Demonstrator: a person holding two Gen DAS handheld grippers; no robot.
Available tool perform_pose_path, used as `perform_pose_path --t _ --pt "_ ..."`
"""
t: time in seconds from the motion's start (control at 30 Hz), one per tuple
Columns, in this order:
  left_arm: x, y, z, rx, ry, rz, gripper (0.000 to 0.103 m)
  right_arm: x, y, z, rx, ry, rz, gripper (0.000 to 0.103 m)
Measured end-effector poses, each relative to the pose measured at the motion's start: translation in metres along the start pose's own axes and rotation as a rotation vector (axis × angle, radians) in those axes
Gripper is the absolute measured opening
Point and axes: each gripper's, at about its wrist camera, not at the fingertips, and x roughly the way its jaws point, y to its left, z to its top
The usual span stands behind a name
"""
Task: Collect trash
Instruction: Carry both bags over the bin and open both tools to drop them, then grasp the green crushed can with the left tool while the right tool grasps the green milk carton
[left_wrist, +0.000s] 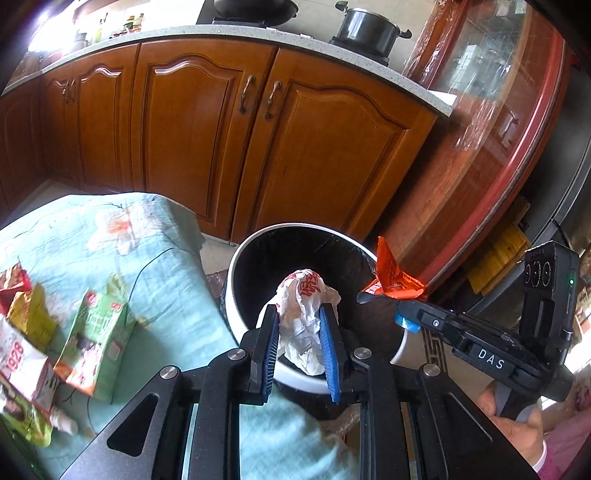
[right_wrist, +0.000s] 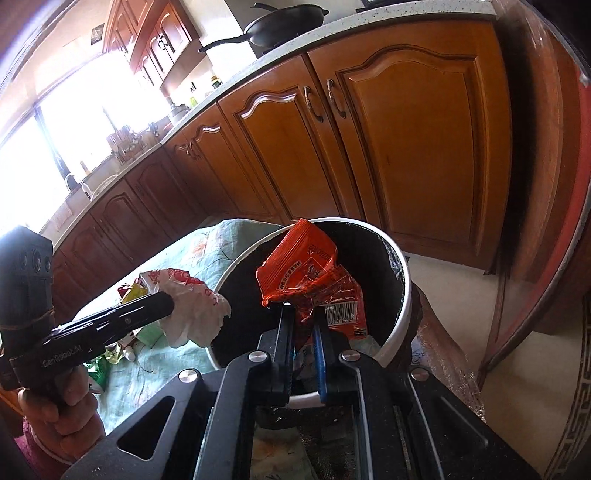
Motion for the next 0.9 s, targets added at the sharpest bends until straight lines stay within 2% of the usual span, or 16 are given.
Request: perform_pose_path --t 0.17,0.27,0.3,0.4,0.43,0.47,0.7,0.9 --pt "0.026 -0.003 0.013 0.001 0.027 0.011 0.023 0.015 -0.008 0.009 -0.009 0.025 -0.009 0.011" --pt "0.04 -0.007 0.021 0.002 0.041 0.015 0.033 0.02 -0.011 0.012 -0.009 0.039 -0.007 0.015" --pt "0.041 -0.007 0.021 0.003 0.043 0.013 0.04 0.022 -0.012 0.015 -0.005 0.042 -0.002 0.016" --pt "0.046 -0.01 0.022 0.008 0.036 0.021 0.05 0.022 -0.015 0.015 0.014 0.039 -0.001 0.033" --pt "0.047 -0.01 0.022 0.005 0.036 0.022 0.052 0.021 -0.016 0.015 0.02 0.036 0.003 0.041" --pt "0.048 -0.01 0.021 0.0 0.038 0.019 0.052 0.02 -0.017 0.014 0.025 0.034 0.006 0.045" --pt "0.033 0.001 0.008 -0.035 0.017 0.012 0.056 0.014 -0.014 0.011 0.046 0.025 0.016 0.045" --pt "-0.002 0.012 -0.022 -0.057 -0.025 0.045 0.059 0.002 0.002 0.0 0.046 -0.005 0.042 0.06"
